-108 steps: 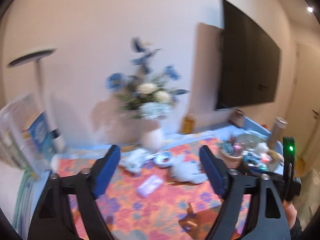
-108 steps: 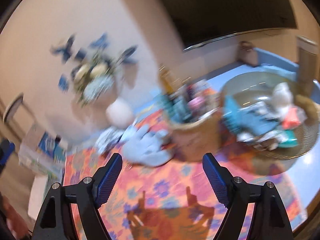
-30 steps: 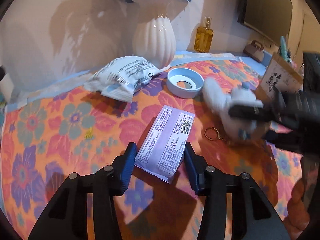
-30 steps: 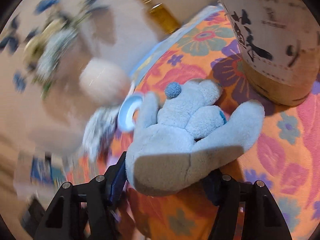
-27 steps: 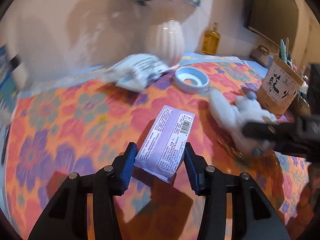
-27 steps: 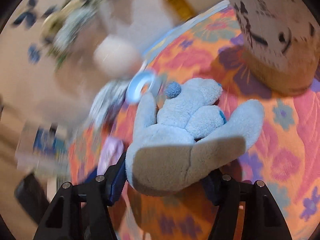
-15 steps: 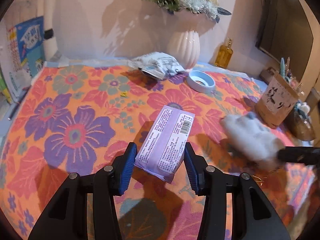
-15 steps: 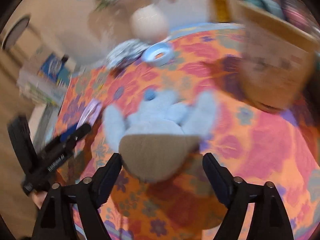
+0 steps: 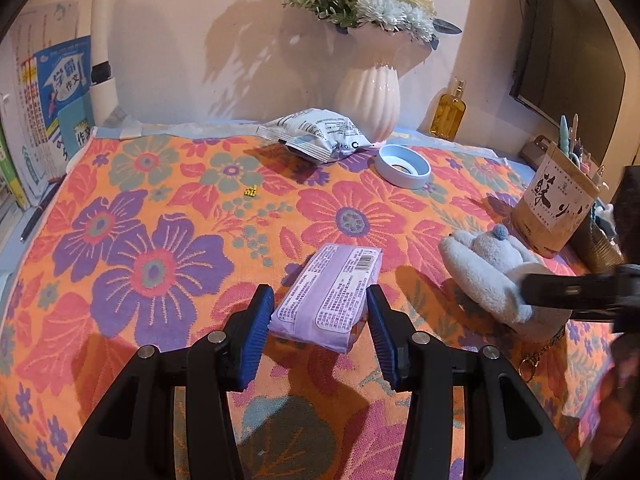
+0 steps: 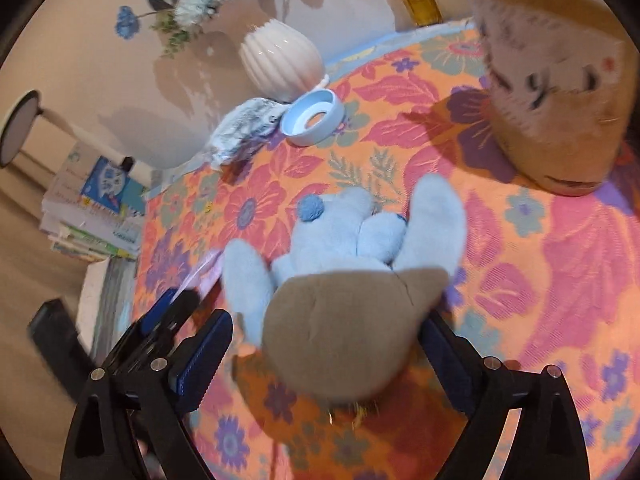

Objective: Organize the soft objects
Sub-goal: 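Grasp the lavender packet with the left gripper while the right grasps the grey plush, then carry the lavender packet and grey plush into the glass bowl and release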

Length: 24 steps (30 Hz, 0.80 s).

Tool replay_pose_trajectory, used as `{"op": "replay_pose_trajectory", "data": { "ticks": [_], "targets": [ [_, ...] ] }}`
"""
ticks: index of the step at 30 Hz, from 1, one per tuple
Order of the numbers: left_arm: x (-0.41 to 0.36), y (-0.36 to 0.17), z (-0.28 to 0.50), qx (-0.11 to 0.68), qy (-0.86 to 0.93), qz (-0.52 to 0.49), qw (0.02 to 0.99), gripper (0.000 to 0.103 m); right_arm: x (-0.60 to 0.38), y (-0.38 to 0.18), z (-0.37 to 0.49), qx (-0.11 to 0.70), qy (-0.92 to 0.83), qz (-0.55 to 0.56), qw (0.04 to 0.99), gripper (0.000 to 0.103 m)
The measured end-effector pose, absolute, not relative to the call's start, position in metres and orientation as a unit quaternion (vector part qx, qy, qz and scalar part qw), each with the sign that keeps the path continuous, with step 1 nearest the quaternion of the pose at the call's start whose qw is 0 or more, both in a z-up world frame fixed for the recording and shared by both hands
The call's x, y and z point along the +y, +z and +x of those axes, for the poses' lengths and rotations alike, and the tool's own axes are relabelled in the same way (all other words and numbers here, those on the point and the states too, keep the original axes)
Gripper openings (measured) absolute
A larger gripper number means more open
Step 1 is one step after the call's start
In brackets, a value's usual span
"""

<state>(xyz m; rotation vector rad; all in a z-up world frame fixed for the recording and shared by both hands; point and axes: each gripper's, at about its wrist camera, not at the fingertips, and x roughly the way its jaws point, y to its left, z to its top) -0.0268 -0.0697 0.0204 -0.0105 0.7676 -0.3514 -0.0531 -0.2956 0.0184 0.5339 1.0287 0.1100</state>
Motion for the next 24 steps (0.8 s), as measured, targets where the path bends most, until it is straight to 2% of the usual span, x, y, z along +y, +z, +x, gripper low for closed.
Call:
{"op": "replay_pose_trajectory", "data": {
  "ticks": [2, 4, 6, 8, 9, 10, 11, 12, 13, 14, 15, 19, 24],
  "targets": [
    [-0.071, 0.019, -0.026, 0.377, -0.172, -0.004, 0.91, 0.044, -0.289, 0.016, -0.049, 0.469, 0.041, 0.239, 0.849, 0.095],
    [-0.074, 0.016, -0.023, 0.39, -0.176, 0.002, 0.904, 0.044, -0.283, 0.016, -0.049, 0.455, 0.028, 0.221, 0.862, 0.09],
    [-0.077, 0.012, -0.019, 0.406, -0.176, 0.008, 0.897, 0.046, -0.28, 0.015, -0.05, 0.443, 0.016, 0.2, 0.874, 0.072],
    [-0.08, 0.007, -0.016, 0.424, -0.178, 0.011, 0.888, 0.047, -0.276, 0.013, -0.054, 0.426, 0.018, 0.183, 0.886, 0.064],
    [-0.083, 0.005, -0.014, 0.43, -0.186, 0.017, 0.883, 0.058, -0.276, 0.013, -0.055, 0.423, 0.022, 0.182, 0.887, 0.064],
    [-0.086, 0.005, -0.015, 0.43, -0.198, 0.02, 0.881, 0.073, -0.275, 0.015, -0.054, 0.423, 0.022, 0.175, 0.889, 0.064],
    [-0.092, 0.004, -0.016, 0.433, -0.209, 0.034, 0.876, 0.076, -0.275, 0.014, -0.054, 0.422, 0.022, 0.171, 0.89, 0.064],
    [-0.095, 0.004, -0.016, 0.432, -0.204, 0.046, 0.877, 0.074, -0.274, 0.014, -0.053, 0.42, 0.022, 0.169, 0.891, 0.064],
    [-0.099, 0.003, -0.017, 0.431, -0.199, 0.059, 0.878, 0.066, -0.274, 0.015, -0.053, 0.419, 0.022, 0.168, 0.892, 0.064],
    [-0.103, 0.003, -0.019, 0.426, -0.196, 0.07, 0.88, 0.056, -0.274, 0.015, -0.054, 0.418, 0.026, 0.168, 0.893, 0.064],
    [-0.104, 0.004, -0.021, 0.419, -0.197, 0.074, 0.883, 0.037, -0.274, 0.015, -0.054, 0.416, 0.029, 0.17, 0.893, 0.063],
    [-0.099, 0.013, -0.027, 0.398, -0.204, 0.067, 0.892, 0.035, -0.282, 0.024, -0.064, 0.387, 0.059, 0.201, 0.898, 0.063],
    [-0.099, 0.052, -0.048, 0.354, -0.232, 0.032, 0.905, 0.035, -0.289, 0.048, -0.086, 0.361, 0.064, 0.195, 0.91, 0.063]
  ]
}}
